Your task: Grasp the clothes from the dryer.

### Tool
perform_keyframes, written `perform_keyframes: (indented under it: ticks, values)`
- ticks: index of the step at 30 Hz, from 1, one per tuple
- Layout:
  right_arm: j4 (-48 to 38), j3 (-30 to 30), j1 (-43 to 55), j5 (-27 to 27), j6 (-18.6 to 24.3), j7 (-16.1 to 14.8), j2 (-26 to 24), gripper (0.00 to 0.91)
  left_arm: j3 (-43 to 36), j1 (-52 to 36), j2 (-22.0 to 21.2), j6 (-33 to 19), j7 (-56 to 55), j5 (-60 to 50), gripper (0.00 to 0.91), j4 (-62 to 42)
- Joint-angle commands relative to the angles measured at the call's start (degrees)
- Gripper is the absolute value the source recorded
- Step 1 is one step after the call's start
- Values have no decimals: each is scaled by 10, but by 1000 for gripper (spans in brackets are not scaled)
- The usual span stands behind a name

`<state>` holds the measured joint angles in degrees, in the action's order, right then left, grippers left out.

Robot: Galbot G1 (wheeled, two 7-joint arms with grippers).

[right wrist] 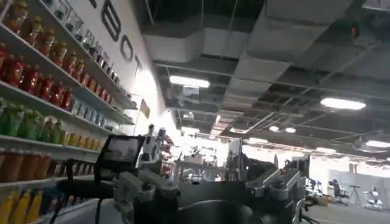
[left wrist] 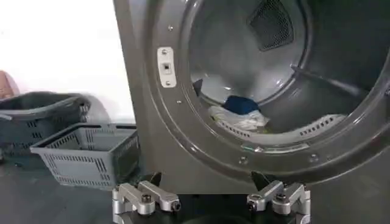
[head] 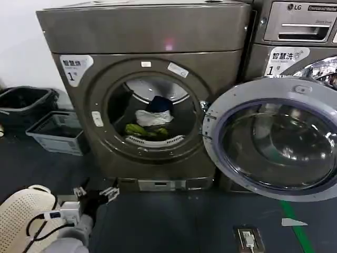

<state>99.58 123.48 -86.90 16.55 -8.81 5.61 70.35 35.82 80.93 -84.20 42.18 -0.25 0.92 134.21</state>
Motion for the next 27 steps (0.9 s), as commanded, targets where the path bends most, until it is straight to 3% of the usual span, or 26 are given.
perform_keyframes:
  ticks: [1,18,22,27]
  values:
    - [0,0,0,0,1,1,0,907,-1,0,0,28,1,0,907,-3]
    - [-6,11,-4,-2,10,6,6,907,4,-5,3,28,3,3,907,-2]
    - [2,15,-6,37,20,12,13,907,3,-4,4,28,4,3,907,-1]
    - [0,15,-10,45,38,12,21,907,4,-2,4,28,5,1,907,-1]
